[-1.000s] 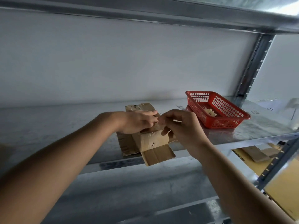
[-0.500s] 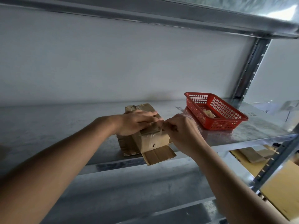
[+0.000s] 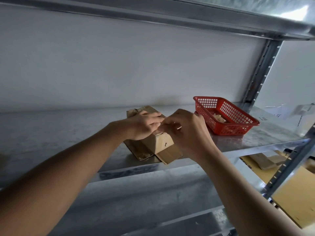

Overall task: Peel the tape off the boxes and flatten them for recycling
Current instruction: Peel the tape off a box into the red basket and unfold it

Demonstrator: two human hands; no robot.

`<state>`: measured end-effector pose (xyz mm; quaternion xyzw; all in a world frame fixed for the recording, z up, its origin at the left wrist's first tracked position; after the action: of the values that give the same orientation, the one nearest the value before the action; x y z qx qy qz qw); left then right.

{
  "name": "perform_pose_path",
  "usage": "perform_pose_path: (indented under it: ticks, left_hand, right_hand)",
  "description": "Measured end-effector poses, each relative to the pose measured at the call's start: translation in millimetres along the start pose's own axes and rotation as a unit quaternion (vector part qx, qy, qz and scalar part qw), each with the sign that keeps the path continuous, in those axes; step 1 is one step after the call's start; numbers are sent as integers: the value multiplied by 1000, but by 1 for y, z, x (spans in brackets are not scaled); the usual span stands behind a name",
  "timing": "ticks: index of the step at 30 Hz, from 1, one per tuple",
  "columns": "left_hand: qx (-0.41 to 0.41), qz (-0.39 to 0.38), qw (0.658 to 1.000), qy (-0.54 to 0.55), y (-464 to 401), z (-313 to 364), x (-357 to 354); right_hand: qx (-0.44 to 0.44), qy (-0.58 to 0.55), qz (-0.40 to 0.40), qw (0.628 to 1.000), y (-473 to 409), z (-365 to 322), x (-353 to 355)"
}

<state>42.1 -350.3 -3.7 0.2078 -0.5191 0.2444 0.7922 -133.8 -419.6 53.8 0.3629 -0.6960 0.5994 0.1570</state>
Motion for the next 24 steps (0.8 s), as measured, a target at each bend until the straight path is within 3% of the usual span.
perform_pose_path:
  ticks: [4,7,9,12,19,24]
  left_hand:
    - [-47,-53,996,-47,-7,2,2]
    - [-87,-89,991,54,-1,-6,10]
    - [-109,-96,986,85,3,-10,11]
    - [-103,-76,991,49,2,-11,9]
    - [-100,-53,992,59,-1,-10,8]
    - [-102,-93,981,137,1,-8,2]
  right_hand:
    - [-158,-131,12,979,6,25,-2]
    - [-218,-227,49,948,15,35,-8]
    - [-220,-249,55,942,16,37,-13]
    - [-204,-267,45,941,11,35,-18]
    - [-195,-219,-41,955,8,32,-28]
    - [-165,-156,-12,974,14,31,-29]
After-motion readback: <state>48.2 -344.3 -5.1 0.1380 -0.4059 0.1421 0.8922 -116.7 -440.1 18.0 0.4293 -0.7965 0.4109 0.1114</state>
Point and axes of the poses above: each hand's wrist, its own y-axis away from the middle knuckle, its own x-axis out of the back of the hand, z = x × y, the point moved 5 cm from there along -y, towards the middle knuckle, and after that the axes turned 13 degrees about x, right-handed, at the moved point
